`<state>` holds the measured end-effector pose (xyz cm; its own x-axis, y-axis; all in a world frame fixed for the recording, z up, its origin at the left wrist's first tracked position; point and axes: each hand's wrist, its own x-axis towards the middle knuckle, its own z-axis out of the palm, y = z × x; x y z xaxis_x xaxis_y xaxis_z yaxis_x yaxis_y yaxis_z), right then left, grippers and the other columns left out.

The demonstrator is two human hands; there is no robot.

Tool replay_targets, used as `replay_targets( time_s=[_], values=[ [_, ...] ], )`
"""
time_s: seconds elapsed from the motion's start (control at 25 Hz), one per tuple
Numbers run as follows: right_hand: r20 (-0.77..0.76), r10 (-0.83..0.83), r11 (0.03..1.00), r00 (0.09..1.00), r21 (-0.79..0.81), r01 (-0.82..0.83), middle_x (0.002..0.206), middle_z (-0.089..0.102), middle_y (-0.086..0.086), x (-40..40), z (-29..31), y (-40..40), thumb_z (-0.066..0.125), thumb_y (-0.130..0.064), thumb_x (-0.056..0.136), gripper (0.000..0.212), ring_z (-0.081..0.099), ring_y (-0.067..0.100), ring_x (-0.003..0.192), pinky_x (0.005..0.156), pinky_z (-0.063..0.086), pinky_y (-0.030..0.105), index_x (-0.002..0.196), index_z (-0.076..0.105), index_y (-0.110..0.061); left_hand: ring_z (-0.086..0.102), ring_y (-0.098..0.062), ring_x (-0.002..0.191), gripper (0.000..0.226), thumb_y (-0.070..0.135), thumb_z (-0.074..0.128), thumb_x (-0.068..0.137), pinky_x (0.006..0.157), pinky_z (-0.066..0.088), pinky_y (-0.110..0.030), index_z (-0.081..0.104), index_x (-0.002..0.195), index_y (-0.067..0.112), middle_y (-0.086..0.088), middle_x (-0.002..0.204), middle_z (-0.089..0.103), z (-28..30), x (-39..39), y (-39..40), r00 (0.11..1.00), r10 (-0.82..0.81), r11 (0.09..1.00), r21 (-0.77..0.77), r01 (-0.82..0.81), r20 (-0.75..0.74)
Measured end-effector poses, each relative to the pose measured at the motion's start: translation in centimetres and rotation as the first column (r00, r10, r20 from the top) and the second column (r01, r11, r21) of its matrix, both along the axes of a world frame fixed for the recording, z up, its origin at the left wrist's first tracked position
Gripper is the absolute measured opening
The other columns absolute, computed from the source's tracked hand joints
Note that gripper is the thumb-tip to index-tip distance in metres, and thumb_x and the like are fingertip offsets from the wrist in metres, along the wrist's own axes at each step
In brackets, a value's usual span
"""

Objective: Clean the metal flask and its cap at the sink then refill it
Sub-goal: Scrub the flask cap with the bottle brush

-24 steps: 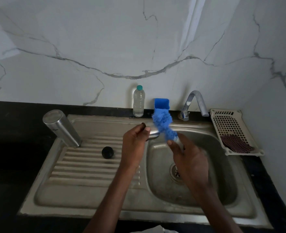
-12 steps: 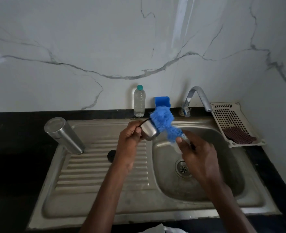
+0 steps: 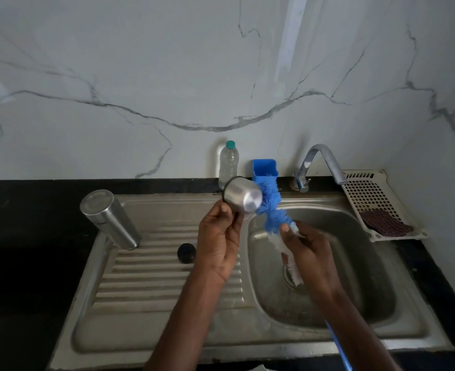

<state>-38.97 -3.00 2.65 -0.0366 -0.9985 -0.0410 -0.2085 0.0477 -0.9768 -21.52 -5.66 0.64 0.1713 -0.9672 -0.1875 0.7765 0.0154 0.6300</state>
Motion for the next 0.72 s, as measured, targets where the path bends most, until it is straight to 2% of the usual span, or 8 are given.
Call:
replay_targets(
  time_s=[0.12,0.2,0.28,0.36,0.4,0.48,0.64,0.72],
  values=[
    [0.010,0.002,0.999,1.000,-0.036,-0.001,0.069,0.068,0.004,1.2,0.4,1.0,0.060,-0.042,0.101,0.018,0.064,0.017,0.058,0.053,0.050,0.034,0.101,0.073,-0.029,0.075,-0.020,0.103,0.016,0.012,0.061,0.101,0.086,0.063,-0.029,0.072,0.109,0.004,-0.013,0.109,0.077,-0.1,-0.8,-0.8,0.985,0.140,0.975,0.185,-0.119,-0.103],
    [-0.207,-0.038,0.985,0.978,-0.175,0.001,0.066,0.066,-0.001,1.4,0.5,1.1,0.058,-0.047,0.100,0.021,0.064,0.013,0.056,0.052,0.052,0.034,0.112,0.069,-0.034,0.074,-0.022,0.104,0.017,0.012,0.062,0.102,0.089,0.062,-0.030,0.074,0.112,0.005,-0.014,0.111,0.078,0.1,-1.2,-0.7,0.981,0.195,0.961,0.206,-0.187,-0.019],
    [-0.481,-0.148,0.960,0.864,-0.279,0.009,0.063,0.063,-0.008,1.4,0.7,0.3,0.053,-0.057,0.098,0.037,0.063,0.011,0.053,0.051,0.052,0.033,0.129,0.061,-0.037,0.074,-0.018,0.098,0.014,0.016,0.066,0.100,0.087,0.060,-0.027,0.078,0.103,0.011,-0.010,0.101,0.080,0.2,-1.7,-0.2,0.935,0.178,0.962,0.147,-0.231,0.306],
    [-0.583,-0.176,0.939,0.793,-0.341,-0.042,0.064,0.063,-0.011,1.1,1.3,-0.8,0.050,-0.061,0.097,0.045,0.061,0.007,0.051,0.047,0.049,0.027,0.134,0.057,-0.036,0.068,-0.013,0.086,0.015,0.020,0.067,0.101,0.079,0.054,-0.024,0.080,0.096,0.014,-0.013,0.091,0.077,0.4,-1.5,0.0,0.782,0.156,0.966,0.071,-0.248,0.604],
    [-0.609,-0.148,0.923,0.779,-0.368,-0.113,0.065,0.060,-0.014,1.0,1.5,-1.0,0.051,-0.058,0.097,0.044,0.058,0.002,0.050,0.043,0.045,0.023,0.134,0.057,-0.035,0.065,-0.012,0.083,0.017,0.020,0.065,0.102,0.076,0.051,-0.025,0.079,0.095,0.013,-0.015,0.089,0.075,0.4,-0.9,0.0,0.731,0.165,0.964,0.047,-0.260,0.662],
    [-0.657,-0.059,0.907,0.751,-0.350,-0.235,0.067,0.059,-0.018,0.6,1.6,-1.1,0.053,-0.058,0.096,0.042,0.059,0.001,0.052,0.046,0.047,0.023,0.133,0.057,-0.038,0.064,-0.014,0.082,0.024,0.019,0.059,0.106,0.078,0.051,-0.028,0.075,0.091,0.008,-0.012,0.086,0.074,0.1,0.7,-0.3,0.716,0.198,0.957,0.025,-0.287,0.670],
    [-0.686,-0.027,0.961,0.728,-0.219,-0.170,0.071,0.060,-0.018,0.3,2.5,-2.0,0.057,-0.056,0.096,0.040,0.061,0.001,0.060,0.055,0.054,0.027,0.132,0.058,-0.038,0.070,-0.018,0.089,0.030,0.020,0.053,0.109,0.083,0.055,-0.037,0.074,0.090,0.011,-0.005,0.089,0.076,-0.6,0.6,0.0,0.707,0.145,0.976,0.018,-0.218,0.692],
    [-0.703,-0.072,0.933,0.708,-0.298,-0.201,0.080,0.068,-0.013,0.9,2.9,-1.9,0.056,-0.056,0.096,0.044,0.064,0.005,0.062,0.054,0.056,0.031,0.135,0.057,-0.035,0.074,-0.028,0.101,0.026,0.020,0.055,0.108,0.092,0.059,-0.042,0.076,0.095,0.012,-0.011,0.100,0.078,-0.3,0.0,-0.4,0.789,0.170,0.969,0.047,-0.244,0.590]
  ],
)
